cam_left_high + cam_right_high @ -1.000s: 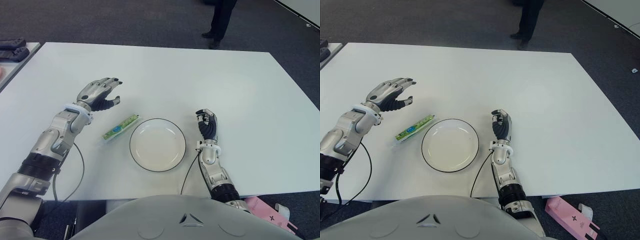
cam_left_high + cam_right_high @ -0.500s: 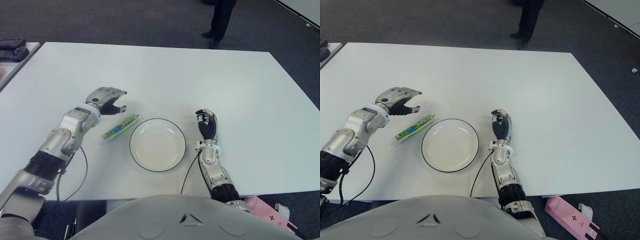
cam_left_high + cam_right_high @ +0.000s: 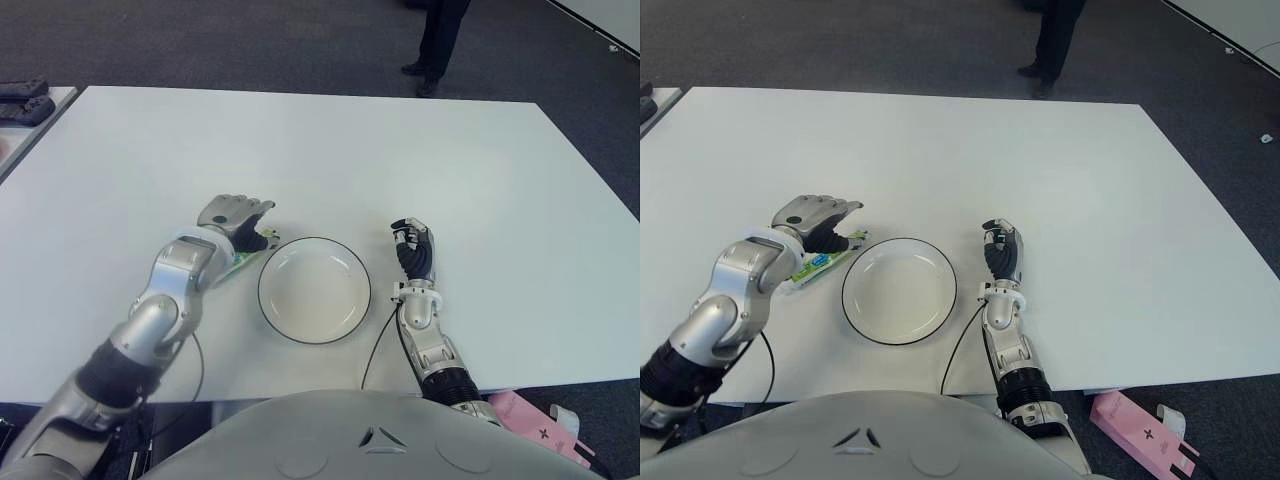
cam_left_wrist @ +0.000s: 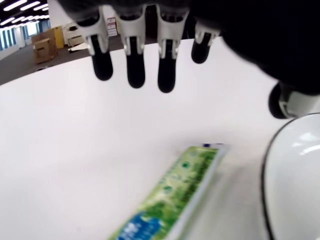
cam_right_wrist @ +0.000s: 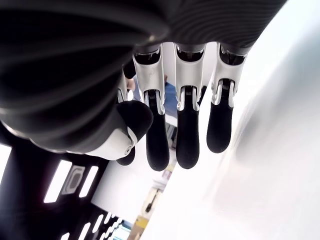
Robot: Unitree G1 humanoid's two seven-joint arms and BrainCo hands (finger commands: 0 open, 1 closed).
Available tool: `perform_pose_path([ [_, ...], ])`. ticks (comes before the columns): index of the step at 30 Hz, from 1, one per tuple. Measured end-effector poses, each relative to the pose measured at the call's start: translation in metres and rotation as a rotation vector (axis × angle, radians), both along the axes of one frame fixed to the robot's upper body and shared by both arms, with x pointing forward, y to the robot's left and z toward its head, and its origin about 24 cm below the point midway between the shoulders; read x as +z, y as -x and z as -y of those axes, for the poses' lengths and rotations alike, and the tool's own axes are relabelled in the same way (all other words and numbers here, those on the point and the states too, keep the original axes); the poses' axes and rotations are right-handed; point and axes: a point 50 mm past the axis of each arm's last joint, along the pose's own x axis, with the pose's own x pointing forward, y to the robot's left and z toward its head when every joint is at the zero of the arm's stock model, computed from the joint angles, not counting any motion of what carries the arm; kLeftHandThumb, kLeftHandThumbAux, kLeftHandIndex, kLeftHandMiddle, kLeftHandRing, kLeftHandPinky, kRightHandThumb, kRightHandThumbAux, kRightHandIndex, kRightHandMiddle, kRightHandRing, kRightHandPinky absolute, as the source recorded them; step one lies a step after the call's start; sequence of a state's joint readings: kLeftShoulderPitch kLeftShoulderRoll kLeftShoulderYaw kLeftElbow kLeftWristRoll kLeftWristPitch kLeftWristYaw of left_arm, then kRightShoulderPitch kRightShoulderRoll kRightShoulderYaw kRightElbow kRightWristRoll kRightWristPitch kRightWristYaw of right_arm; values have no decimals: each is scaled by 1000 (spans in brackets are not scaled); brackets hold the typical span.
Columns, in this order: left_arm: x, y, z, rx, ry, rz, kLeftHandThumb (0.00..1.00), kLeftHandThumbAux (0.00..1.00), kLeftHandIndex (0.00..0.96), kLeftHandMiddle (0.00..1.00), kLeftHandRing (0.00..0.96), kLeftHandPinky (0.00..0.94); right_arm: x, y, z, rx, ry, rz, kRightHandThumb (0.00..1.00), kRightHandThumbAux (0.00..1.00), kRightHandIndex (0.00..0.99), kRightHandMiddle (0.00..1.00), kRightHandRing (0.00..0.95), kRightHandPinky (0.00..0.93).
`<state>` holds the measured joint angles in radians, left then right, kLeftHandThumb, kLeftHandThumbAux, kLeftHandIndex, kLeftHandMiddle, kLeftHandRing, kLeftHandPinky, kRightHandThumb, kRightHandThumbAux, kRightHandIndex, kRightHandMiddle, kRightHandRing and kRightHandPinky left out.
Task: Put the toothpaste on the table into the plate.
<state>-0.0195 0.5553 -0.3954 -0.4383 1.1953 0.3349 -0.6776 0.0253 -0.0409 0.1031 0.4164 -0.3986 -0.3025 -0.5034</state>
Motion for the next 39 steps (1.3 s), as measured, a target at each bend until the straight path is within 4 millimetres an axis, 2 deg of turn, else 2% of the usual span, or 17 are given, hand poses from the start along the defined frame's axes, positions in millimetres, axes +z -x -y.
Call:
perform_pose_path([
  [8,5,15,-2,59,42,12,265,322,31,281,235,134,-1,0,0,2,0,-7,842,688,454,440,411,399],
  [16,14,26,-3,79,32,3,233,338,2,261,227,131,0,0,-1,5,1,-14,843,688,460,436,405,404],
  [31,8,47,0,148,11,-54,288,354,6,260,230,144,-1,0,-1,11,-13,-21,842,688,461,435,404,407],
  [39,-1,57,-5,239,18,-91,312,338,0,211,180,127,0,1,-1,13,-14,-21,842,688,461,433,404,408],
])
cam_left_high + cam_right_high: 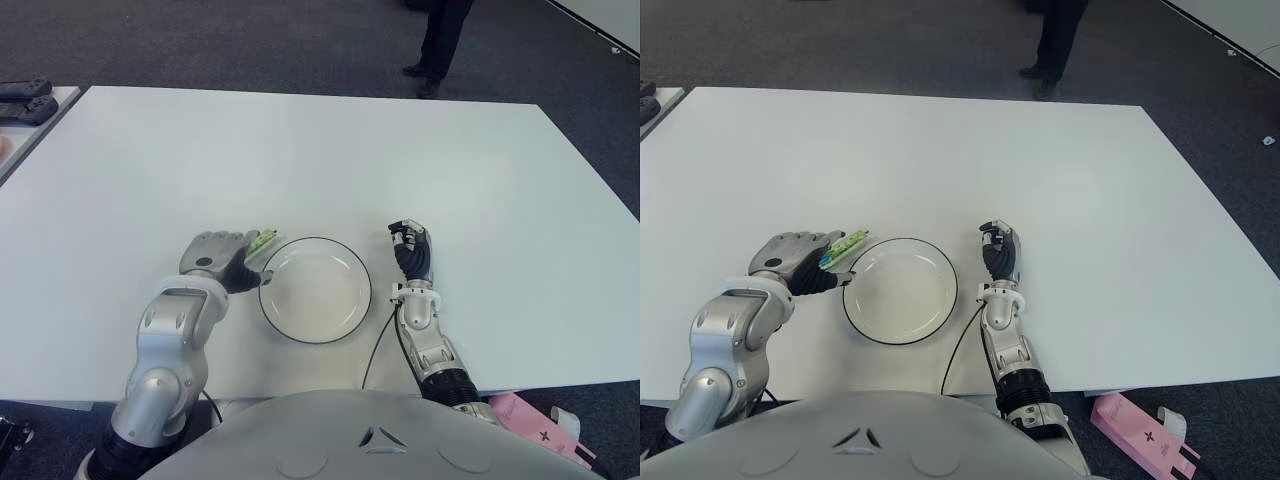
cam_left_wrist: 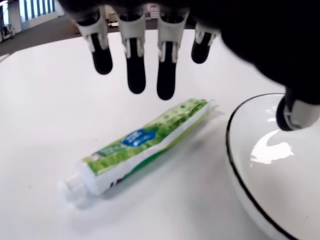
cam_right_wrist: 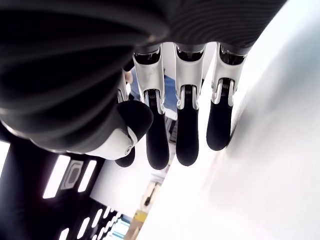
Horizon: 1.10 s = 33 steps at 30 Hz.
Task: Put the toothpaste on the table into the plate.
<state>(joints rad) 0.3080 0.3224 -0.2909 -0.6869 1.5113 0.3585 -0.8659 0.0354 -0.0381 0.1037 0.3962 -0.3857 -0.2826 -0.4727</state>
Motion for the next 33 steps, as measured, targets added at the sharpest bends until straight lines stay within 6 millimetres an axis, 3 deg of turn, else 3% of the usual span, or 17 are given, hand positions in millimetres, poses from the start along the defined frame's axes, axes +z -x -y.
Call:
perform_pose_path([
  [21,-33,28,-19,288,26,87,422,277,0,149,118,113,1,6,3,5,1,-12,841,687,443,447,420,423],
  [33,-44,31,-31,371,10,165,472,278,0,147,104,72,1,5,6,15,-21,-23,839,688,433,454,435,427],
])
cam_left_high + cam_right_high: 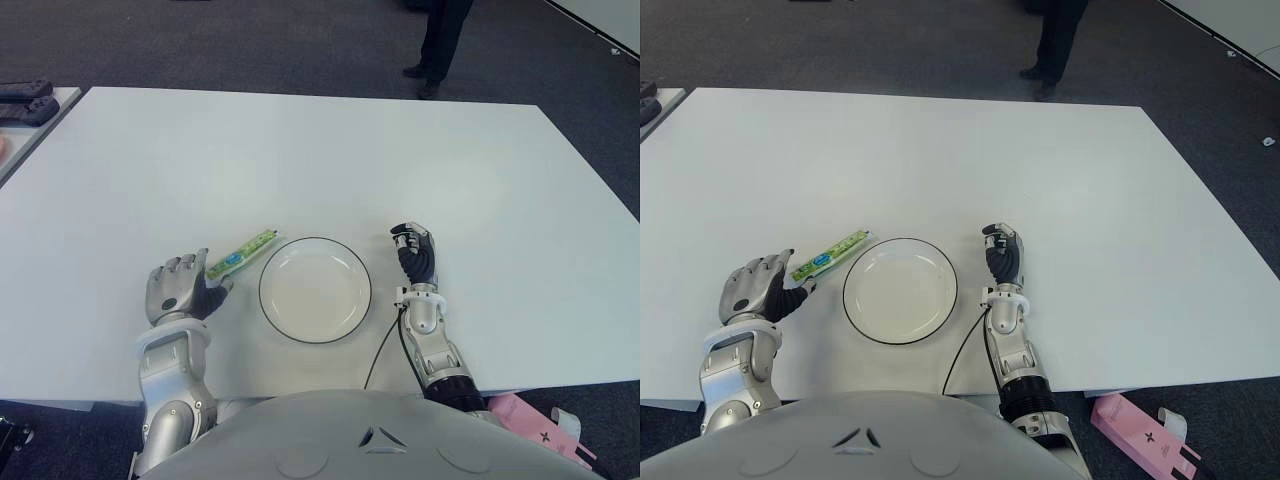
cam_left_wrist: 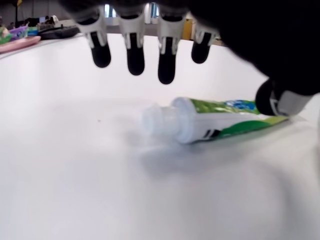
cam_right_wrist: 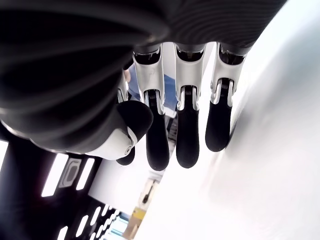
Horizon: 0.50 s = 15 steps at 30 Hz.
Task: Put the toothpaste on the table into the plate.
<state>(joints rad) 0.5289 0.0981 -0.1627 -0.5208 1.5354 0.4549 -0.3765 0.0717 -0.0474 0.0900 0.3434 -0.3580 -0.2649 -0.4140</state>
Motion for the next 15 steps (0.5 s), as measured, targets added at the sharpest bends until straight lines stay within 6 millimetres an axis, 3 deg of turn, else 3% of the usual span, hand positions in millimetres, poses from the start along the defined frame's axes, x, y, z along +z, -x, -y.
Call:
perform_pose_path([
  [15,-5,0,-10,40,21,104,552,310,0,137,103,82,0,0,1,5,4,-1,837,689,424,457,430,379],
])
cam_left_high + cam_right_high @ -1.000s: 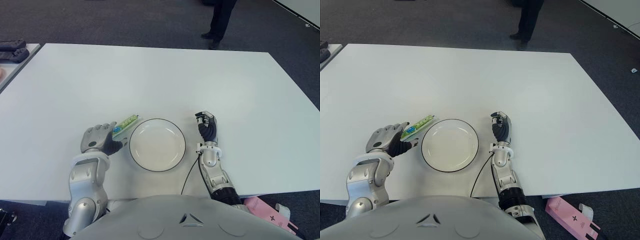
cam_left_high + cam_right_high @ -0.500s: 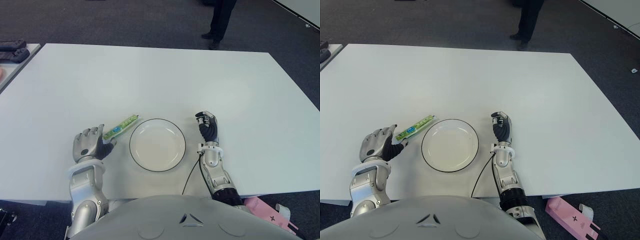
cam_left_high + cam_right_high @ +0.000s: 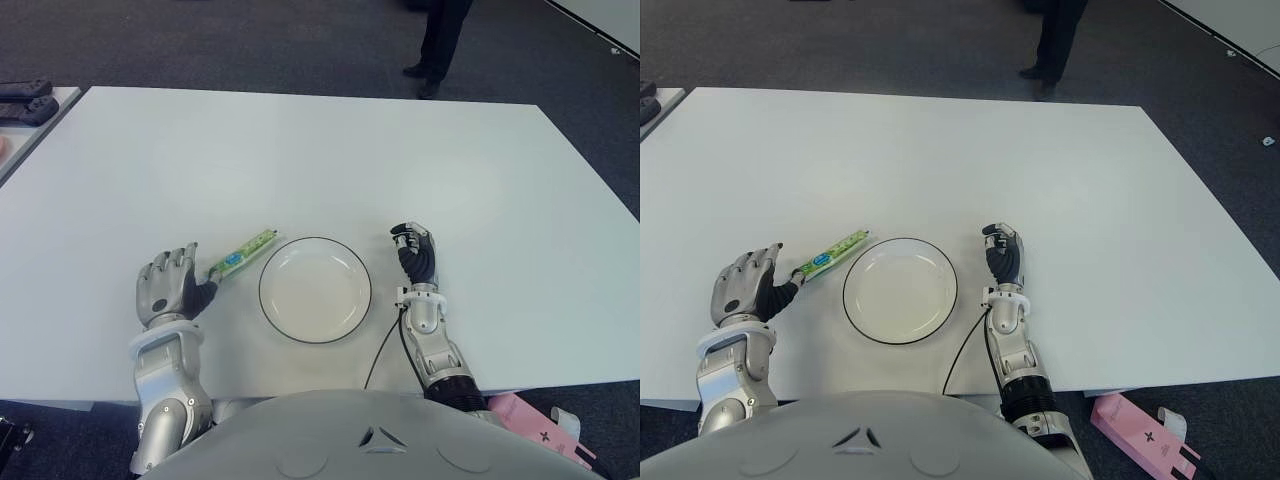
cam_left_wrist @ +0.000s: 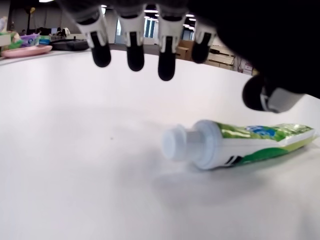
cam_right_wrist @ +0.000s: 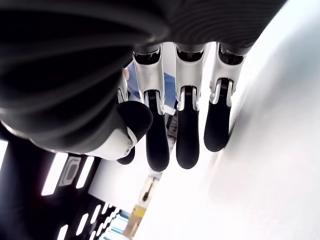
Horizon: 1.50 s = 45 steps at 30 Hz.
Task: Put the toothpaste on the table into the plate.
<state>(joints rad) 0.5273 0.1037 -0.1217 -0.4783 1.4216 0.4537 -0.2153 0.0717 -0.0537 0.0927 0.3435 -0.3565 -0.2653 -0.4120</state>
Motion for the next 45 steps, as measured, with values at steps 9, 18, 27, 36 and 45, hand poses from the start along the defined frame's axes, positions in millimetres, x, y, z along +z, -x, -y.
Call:
perform_pose_path([
  [9,-10,-3,-5,-9,23,-10,566,306,0,125,102,102,0,0,0,9,-6,-5,836,690,421,459,437,400],
  [18,-19,-10,-8,-69,29,-23,576,300,0,123,107,115,0,1,-1,11,-6,-3,836,690,423,459,439,384],
  [27,-21,-18,-3,-137,23,-30,552,276,0,122,112,127,0,1,-2,10,-4,-1,836,690,419,460,436,392],
  [36,-10,-28,9,-219,33,-10,510,259,0,100,105,144,0,2,-2,0,1,3,837,689,426,458,438,398],
  [45,6,-33,20,-307,68,33,516,268,0,109,107,131,0,1,-4,-2,-3,6,837,689,425,458,434,403],
])
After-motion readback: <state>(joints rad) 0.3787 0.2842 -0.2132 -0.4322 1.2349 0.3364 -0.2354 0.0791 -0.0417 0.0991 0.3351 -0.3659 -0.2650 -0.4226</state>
